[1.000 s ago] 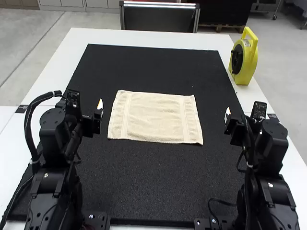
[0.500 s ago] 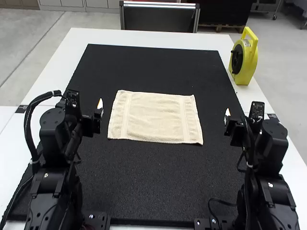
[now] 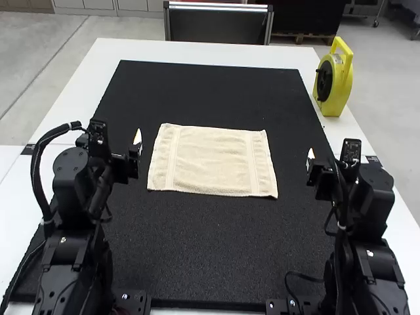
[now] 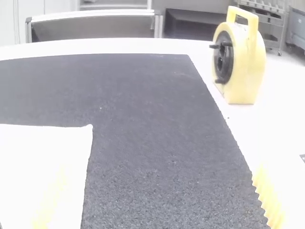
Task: Fold the towel.
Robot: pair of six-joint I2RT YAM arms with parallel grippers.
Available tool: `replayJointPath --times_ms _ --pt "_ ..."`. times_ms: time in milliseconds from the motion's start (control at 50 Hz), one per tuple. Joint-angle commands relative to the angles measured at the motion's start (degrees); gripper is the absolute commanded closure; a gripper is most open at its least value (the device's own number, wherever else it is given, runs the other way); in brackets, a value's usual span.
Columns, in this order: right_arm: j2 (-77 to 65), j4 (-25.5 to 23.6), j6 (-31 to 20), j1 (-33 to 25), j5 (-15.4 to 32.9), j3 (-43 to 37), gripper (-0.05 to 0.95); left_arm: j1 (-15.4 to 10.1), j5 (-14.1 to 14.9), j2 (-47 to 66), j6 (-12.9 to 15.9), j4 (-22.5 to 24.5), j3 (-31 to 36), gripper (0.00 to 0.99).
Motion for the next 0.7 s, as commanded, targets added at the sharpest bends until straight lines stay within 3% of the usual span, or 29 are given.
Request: replayJointPath --times_ms 0,80,140,320,440,680 --pt "-0.47 3.24 4.28 -0.12 -0.74 -0.23 -0.01 -0.01 -1.67 -0.45 -1.45 2.40 -0.23 0.036" --pt "-0.47 8.43 5.42 -0.12 -0.74 -0.23 -0.01 -0.09 -2.81 -0.45 -3.47 6.97 -0.23 0.036" --pt "-0.47 11.33 6.21 -0.03 -0.92 -0.23 -0.01 -0.09 -3.51 -0.45 -3.47 9.96 -0.05 0.036" --pt "-0.47 13.53 7.36 -0.12 -1.01 -0.14 -0.01 -0.36 -5.53 -0.45 -3.47 14.44 0.56 0.036" --pt "-0.47 16.34 8.15 -0.21 -1.18 0.65 -0.01 -0.36 -7.12 -0.45 -3.47 15.15 2.50 0.036" --pt "-0.47 17.22 9.55 -0.73 -2.59 3.81 0.00 -0.01 -8.26 -0.45 -3.82 15.32 6.01 0.036"
